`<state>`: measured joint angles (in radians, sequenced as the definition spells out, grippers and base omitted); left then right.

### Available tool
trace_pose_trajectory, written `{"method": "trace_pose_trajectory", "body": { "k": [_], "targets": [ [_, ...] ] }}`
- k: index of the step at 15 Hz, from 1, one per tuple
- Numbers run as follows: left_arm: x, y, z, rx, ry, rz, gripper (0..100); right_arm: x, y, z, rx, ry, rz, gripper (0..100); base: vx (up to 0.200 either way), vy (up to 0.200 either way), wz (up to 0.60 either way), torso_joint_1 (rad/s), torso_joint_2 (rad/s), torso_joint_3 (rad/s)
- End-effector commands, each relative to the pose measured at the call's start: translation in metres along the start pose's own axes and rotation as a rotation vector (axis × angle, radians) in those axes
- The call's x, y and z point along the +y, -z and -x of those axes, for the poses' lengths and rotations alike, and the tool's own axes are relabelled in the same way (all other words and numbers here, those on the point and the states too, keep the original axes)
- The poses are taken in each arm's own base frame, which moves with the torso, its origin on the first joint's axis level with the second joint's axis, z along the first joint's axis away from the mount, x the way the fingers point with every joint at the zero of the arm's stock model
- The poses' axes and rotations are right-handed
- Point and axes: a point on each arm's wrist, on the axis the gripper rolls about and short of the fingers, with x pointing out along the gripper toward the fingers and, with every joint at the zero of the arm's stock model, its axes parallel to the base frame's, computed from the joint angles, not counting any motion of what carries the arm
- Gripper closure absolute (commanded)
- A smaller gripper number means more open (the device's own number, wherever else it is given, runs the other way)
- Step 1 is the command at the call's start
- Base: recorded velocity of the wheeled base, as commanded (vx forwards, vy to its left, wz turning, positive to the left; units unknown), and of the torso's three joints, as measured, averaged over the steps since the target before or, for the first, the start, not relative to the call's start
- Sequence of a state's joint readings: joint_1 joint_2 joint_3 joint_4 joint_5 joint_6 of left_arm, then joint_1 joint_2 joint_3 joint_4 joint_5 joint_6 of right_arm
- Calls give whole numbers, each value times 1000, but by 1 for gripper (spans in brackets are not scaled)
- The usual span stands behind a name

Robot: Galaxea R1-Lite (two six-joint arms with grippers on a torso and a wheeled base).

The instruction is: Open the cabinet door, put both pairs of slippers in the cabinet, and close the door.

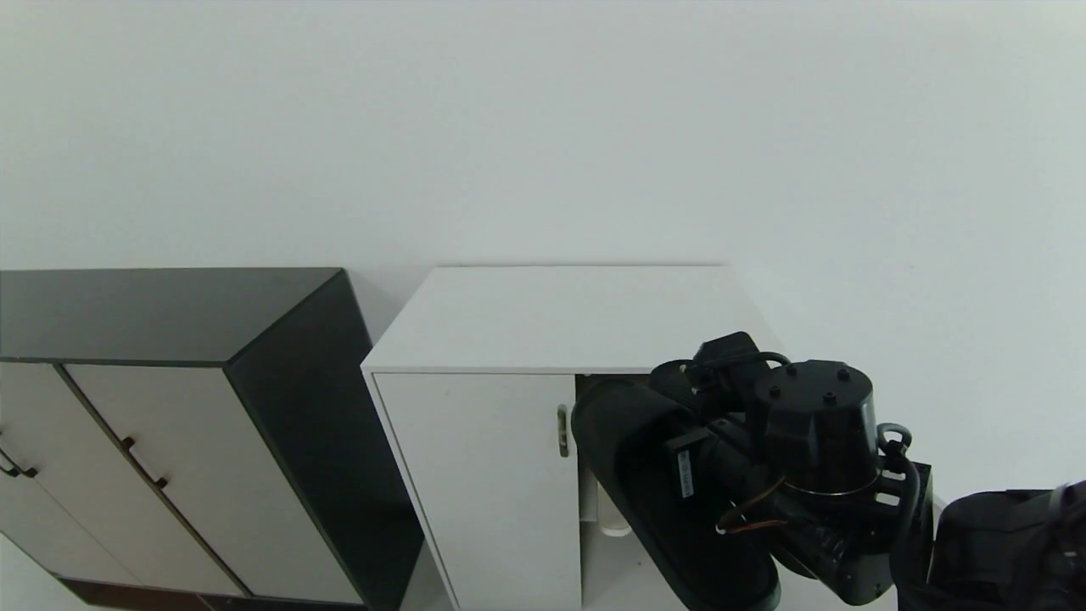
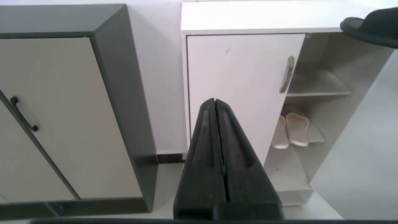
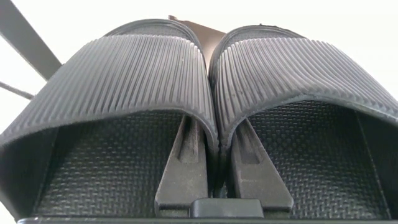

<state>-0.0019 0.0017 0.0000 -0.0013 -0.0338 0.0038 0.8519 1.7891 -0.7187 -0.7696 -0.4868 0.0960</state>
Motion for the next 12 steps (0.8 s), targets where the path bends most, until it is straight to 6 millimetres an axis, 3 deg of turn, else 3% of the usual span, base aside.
{"method": "trace_pose_trajectory", "body": {
  "k": [1,7,12],
  "targets": [
    [0,0,0,0,0,-1,100,0,3,-1,9,4,10,100,0,0,0,0,0,0],
    [0,0,0,0,1,-1,100,-2,5,-1,15,7,13,100,0,0,0,-19,39,24],
    [0,0,0,0,1,-1,100,-2,5,-1,13,9,13,100,0,0,0,-207,495,282]
  ]
}}
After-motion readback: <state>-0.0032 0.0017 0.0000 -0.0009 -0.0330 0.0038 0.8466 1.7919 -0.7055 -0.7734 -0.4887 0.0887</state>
